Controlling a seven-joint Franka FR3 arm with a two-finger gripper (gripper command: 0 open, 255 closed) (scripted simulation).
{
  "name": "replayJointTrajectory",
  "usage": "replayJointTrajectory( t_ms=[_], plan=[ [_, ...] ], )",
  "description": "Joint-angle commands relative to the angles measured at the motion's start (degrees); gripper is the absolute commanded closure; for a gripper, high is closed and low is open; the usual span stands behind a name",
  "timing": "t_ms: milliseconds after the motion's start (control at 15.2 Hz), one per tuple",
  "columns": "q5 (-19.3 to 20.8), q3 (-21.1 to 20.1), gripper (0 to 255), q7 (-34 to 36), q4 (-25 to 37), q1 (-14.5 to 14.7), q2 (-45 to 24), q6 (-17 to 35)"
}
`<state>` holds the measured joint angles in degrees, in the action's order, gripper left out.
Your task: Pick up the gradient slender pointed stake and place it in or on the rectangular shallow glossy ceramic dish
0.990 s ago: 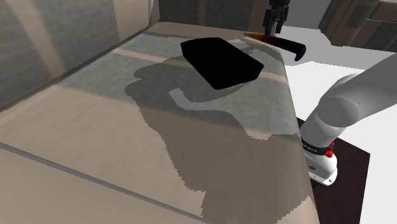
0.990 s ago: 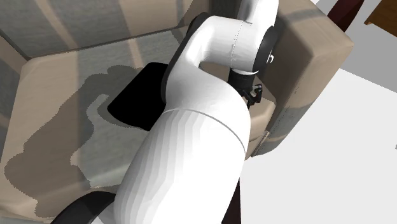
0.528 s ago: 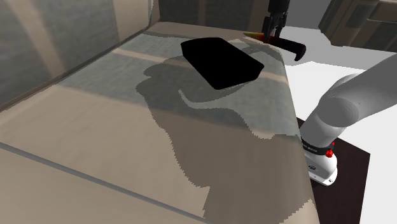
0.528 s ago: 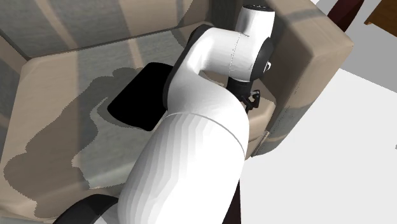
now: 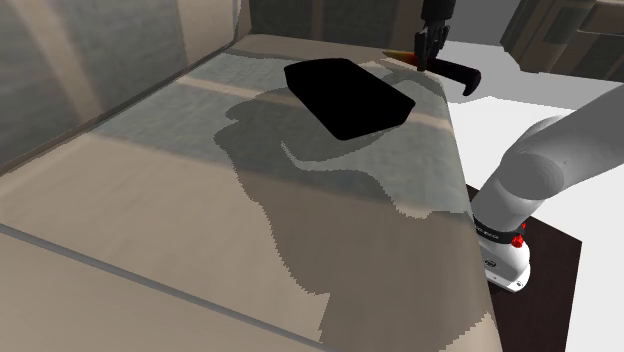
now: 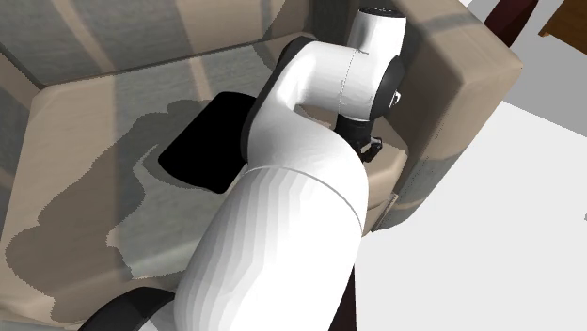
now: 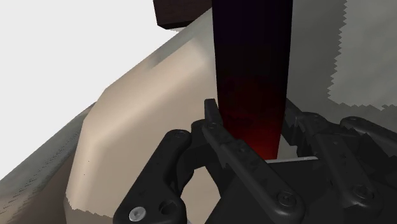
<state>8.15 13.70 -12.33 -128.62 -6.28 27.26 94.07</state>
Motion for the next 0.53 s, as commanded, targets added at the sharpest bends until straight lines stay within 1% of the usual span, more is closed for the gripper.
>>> replayJointTrajectory(
  t_ms=[0, 396, 462],
  plan=[
    [0.00, 0.00, 255, 0.00, 0.00, 0.00, 0.00, 0.00],
    [0.00, 0.00, 255, 0.00, 0.00, 0.00, 0.01, 0.01],
    [-0.05, -0.07, 255, -0.03, 0.76, 0.02, 0.01, -0.76]
  ],
)
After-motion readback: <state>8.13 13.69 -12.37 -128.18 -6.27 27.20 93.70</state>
